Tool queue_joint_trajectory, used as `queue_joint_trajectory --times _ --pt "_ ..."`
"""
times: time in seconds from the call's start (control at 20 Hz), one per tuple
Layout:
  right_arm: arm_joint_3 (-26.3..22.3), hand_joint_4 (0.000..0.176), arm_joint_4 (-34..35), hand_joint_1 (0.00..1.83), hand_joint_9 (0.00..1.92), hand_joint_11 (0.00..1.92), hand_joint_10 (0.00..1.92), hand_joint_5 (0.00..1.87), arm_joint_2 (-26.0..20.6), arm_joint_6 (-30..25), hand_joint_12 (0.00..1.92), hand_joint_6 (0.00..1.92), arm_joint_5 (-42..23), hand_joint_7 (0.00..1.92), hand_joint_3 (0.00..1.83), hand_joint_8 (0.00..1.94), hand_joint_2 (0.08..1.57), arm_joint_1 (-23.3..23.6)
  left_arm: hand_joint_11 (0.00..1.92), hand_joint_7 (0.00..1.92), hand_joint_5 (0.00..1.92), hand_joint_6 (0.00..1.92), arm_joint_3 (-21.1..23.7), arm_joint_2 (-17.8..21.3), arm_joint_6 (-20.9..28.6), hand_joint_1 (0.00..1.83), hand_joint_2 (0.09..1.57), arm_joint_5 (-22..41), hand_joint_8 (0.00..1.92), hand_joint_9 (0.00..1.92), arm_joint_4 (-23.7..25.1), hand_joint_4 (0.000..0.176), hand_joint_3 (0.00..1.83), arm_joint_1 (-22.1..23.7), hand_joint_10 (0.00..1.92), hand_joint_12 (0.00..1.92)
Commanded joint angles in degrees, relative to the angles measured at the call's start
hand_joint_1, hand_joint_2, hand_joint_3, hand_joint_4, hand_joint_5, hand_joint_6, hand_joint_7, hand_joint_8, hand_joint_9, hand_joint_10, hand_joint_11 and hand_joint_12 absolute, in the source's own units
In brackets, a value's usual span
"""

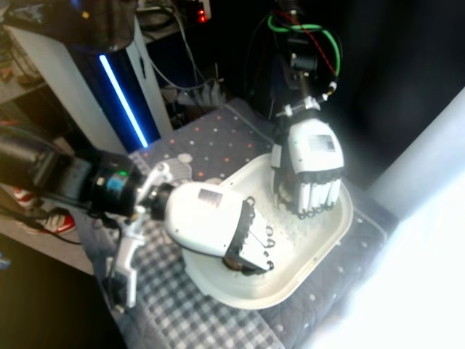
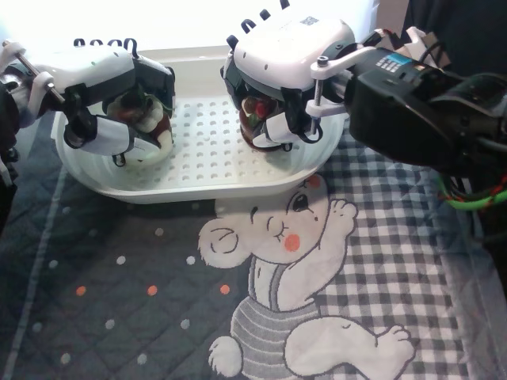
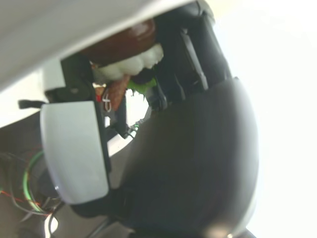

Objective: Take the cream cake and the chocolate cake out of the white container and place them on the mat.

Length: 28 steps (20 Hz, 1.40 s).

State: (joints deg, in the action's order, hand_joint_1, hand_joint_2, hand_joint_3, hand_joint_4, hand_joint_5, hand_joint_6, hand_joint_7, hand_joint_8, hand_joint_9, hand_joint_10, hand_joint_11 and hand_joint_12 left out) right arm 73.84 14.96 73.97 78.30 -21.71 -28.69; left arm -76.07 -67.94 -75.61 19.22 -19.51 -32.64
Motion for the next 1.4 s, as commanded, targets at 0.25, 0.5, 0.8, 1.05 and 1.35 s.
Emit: queue_joint_trajectory --times 0.25,0.5,0.8,1.05,1.35 --pt "-11.29 0.000 -2.58 1.38 0.89 0.67 1.34 0.91 -11.01 0.34 1.58 0.97 -21.86 0.99 0.00 0.97 1.12 1.04 0.62 0.77 0.62 1.36 10.15 8.16 4.56 1.47 1.21 20.95 1.22 0.80 6.19 0.000 0.00 -1.26 1.31 1.78" --pt "-19.44 0.000 -6.97 1.37 0.82 0.76 1.53 0.83 -17.51 0.34 1.71 0.93 -29.93 0.88 0.00 1.18 1.17 -1.89 0.73 0.79 0.67 1.33 19.56 15.90 4.58 1.35 1.21 31.12 1.26 0.83 10.02 0.000 0.00 -5.62 1.38 1.36" --pt "-27.97 0.000 -7.94 1.27 0.86 0.73 1.47 0.97 -24.53 0.26 1.86 0.89 -42.26 1.09 0.00 1.01 1.10 -11.57 0.71 0.79 0.70 1.29 27.99 21.99 4.64 1.35 1.20 37.02 1.23 0.84 14.80 0.000 0.00 -9.80 1.36 1.28" --pt "-31.11 0.000 -8.13 1.28 0.74 0.56 1.52 0.99 -26.39 -9.00 1.92 0.80 -49.55 1.05 0.00 1.15 1.10 -20.56 0.76 0.78 0.71 1.25 31.02 23.14 12.70 1.33 1.20 41.83 1.23 0.88 15.19 0.000 0.00 -17.54 1.36 1.31" --pt "-34.54 0.000 -8.01 1.38 0.82 0.81 1.44 0.86 -24.69 -12.30 1.65 1.01 -50.06 1.06 0.00 0.92 1.13 -27.03 0.76 0.73 0.62 1.30 34.44 21.52 20.14 1.34 1.23 43.25 1.34 0.83 15.43 0.000 0.00 -26.02 1.47 1.42"
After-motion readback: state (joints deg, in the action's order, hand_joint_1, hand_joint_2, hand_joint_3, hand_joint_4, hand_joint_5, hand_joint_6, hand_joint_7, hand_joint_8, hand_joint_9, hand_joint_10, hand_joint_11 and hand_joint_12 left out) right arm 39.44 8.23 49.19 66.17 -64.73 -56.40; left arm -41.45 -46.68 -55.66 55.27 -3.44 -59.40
